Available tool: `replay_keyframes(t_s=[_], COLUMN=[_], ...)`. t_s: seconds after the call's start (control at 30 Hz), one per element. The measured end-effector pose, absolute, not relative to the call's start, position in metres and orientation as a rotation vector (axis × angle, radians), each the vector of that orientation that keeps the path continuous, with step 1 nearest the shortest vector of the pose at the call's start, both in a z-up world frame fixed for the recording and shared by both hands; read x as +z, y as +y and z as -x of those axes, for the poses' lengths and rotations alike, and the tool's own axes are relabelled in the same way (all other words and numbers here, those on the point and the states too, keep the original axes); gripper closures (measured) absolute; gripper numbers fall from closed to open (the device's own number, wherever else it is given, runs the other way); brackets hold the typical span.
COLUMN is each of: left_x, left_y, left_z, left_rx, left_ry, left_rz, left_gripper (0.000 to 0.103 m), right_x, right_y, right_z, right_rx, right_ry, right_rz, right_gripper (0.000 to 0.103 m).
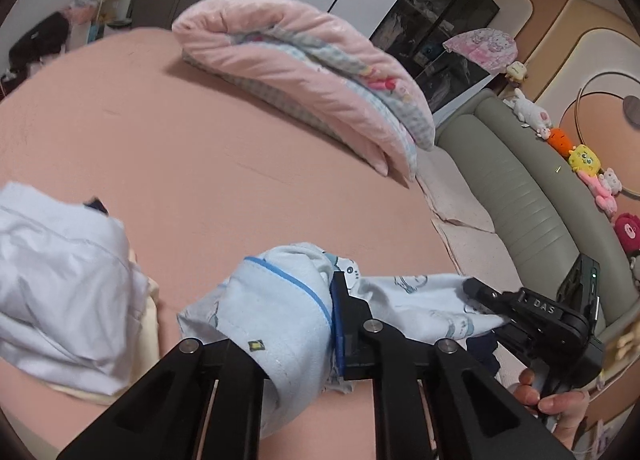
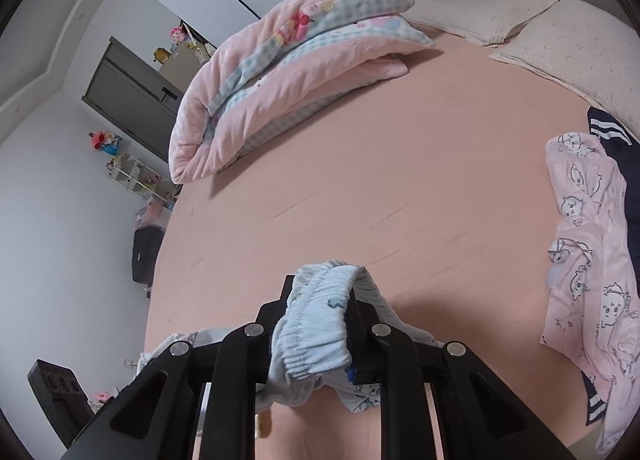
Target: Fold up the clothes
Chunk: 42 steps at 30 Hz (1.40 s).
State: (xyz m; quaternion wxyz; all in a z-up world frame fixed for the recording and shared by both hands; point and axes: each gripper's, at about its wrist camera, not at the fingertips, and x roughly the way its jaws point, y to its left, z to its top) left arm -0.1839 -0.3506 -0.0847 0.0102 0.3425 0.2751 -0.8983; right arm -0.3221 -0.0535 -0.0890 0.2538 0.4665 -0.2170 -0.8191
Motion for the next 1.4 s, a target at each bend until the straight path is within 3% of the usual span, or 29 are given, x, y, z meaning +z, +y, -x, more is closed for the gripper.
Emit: replay_keyframes(t_s=[0.43,1.4], left_x=[-0.023,0.101], left_y=[-0.346,-0.293], left_z=[0.165,0.068], left_rx=[-2.896,-3.021], left_ry=[0.715,0.343], left_rz=[-1.011,-0.833], left_gripper=[0.093,0.093], right_x=[-0.013,0.122], right_y=[-0.06,-0.018], right_z=[0.284,0.148], right_rx=[-2.331,-2.415], right_ry=[-0.311,-0.03], right_rz=[-1.231,-0.942], right_gripper=[0.086,0.086])
